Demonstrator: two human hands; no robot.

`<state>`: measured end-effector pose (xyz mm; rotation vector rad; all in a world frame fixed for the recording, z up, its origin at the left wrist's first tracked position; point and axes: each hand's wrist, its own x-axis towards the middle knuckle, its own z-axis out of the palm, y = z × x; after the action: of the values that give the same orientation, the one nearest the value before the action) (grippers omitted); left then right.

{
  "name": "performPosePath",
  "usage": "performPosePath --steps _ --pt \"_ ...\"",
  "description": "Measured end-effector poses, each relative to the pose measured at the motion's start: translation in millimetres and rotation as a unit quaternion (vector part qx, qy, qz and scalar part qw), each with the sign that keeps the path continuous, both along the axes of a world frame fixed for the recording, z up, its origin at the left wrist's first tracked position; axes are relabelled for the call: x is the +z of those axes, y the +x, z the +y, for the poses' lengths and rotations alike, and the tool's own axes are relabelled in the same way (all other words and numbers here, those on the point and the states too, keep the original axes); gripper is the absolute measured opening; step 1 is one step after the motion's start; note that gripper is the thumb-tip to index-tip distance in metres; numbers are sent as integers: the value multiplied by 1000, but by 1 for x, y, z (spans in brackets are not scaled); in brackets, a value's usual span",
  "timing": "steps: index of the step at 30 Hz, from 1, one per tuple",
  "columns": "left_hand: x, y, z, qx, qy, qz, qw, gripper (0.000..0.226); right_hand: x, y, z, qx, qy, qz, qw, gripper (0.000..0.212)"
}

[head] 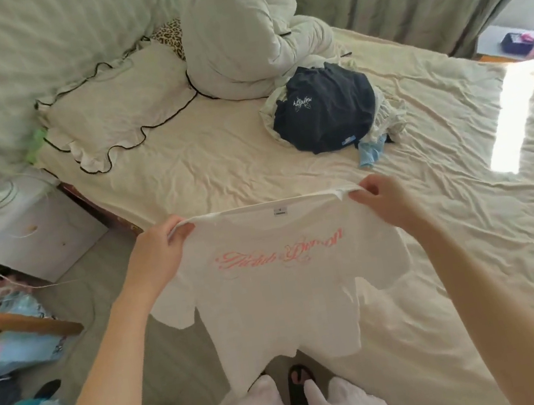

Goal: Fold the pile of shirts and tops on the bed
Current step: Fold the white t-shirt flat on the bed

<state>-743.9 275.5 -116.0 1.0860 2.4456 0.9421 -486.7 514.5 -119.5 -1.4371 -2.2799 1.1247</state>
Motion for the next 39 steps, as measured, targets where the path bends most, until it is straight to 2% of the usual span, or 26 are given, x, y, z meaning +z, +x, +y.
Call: performPosePath --steps 3,7,15,18,22,25,28,32,34,37,39 --pt "-20 0 4 26 -17 31 999 34 -24 -5 3 -40 -7 10 999 22" --pt "-38 -11 20 45 -14 1 999 35 -35 -23 21 -43 14 7 999 25" --pt "-77 -83 108 27 -25 -8 999 38 -75 -107 100 -35 68 -64 995 37" --pt "-117 -127 160 7 -40 3 999 38 -114 -150 143 -44 73 -106 991 35" --pt "-189 -177 225 -44 -97 46 993 38 -188 -195 195 -55 46 -175 982 21" --pt "-235 -204 263 -57 -124 80 987 39 -232 -216 223 -73 30 -177 981 16" --pt "-271 -224 296 -40 -138 83 986 39 -267 -230 248 -104 27 -161 981 20" --pt "-330 -243 323 -51 -103 -19 993 29 -315 -230 266 -117 59 -195 972 29" --pt "-354 -249 320 -51 -115 -64 990 36 -337 -230 255 -82 84 -209 971 41" --pt "-367 -248 297 31 -94 -135 986 39 -357 -237 208 -11 118 -184 976 51" --pt "-371 -244 270 81 -132 -152 976 38 -366 -248 165 32 116 -158 980 53"
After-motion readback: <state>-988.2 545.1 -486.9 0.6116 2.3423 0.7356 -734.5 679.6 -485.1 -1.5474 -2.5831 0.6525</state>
